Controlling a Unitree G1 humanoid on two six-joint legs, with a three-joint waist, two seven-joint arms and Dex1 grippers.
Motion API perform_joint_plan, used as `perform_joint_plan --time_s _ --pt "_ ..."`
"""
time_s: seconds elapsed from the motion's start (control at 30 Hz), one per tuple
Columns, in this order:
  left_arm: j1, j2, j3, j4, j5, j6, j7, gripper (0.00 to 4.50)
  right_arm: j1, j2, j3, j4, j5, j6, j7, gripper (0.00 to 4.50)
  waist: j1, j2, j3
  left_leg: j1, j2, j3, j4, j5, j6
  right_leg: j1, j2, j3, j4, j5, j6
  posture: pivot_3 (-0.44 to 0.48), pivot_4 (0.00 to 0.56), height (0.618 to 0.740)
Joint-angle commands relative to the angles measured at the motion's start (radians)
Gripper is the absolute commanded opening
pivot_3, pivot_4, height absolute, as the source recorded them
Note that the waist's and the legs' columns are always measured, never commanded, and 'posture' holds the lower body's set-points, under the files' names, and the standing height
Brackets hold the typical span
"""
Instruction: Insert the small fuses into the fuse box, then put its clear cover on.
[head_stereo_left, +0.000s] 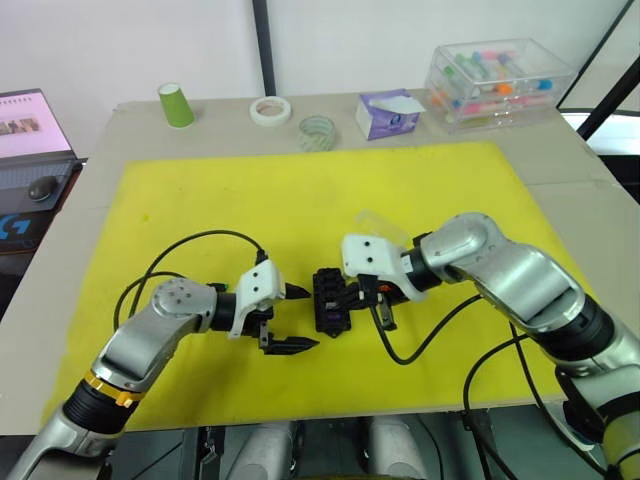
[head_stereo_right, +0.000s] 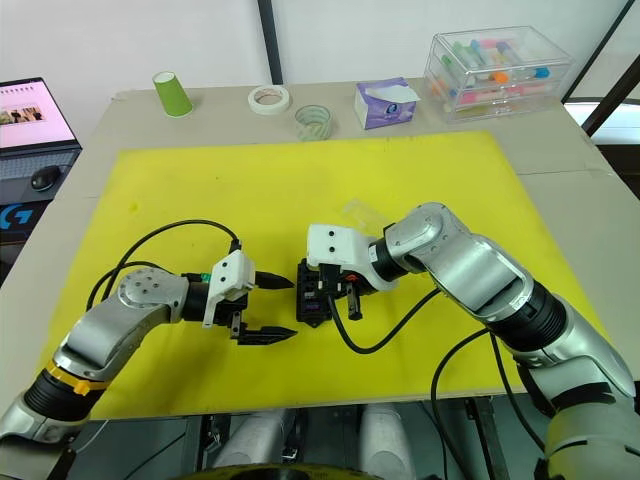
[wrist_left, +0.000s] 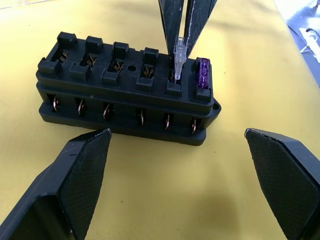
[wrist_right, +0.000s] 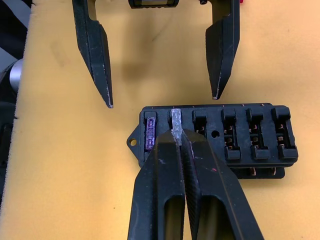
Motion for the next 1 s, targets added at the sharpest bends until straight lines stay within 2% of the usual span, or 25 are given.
perform_joint_plan --time_s 0.03,0.57,1.0 --pt "0.002 -0.001 0.009 -0.033 0.002 -0.016 0.001 4.49 -0.027 0.001 -0.015 -0.045 0.014 0.010 -0.003 0.00 0.000 0.000 0.000 0.000 0.000 0.000 0.000 0.000 0.000 0.000 0.000 0.000 0.000 0.000 0.000 0.000 0.150 0.740" --pt "0.005 0.000 0.007 -0.038 0.003 -0.018 0.000 4.49 -0.011 -0.007 0.025 -0.029 -0.021 -0.005 -0.042 0.00 -0.001 0.000 0.000 0.000 0.000 0.000 0.000 0.000 0.000 0.000 0.000 0.000 0.000 0.000 0.000 0.000 0.150 0.740" --pt "0.005 0.001 0.003 -0.038 0.007 -0.020 -0.003 4.49 -0.046 -0.012 -0.008 -0.040 -0.001 0.016 -0.035 0.00 0.000 0.000 0.000 0.000 0.000 0.000 0.000 0.000 0.000 0.000 0.000 0.000 0.000 0.000 0.000 0.000 0.150 0.740"
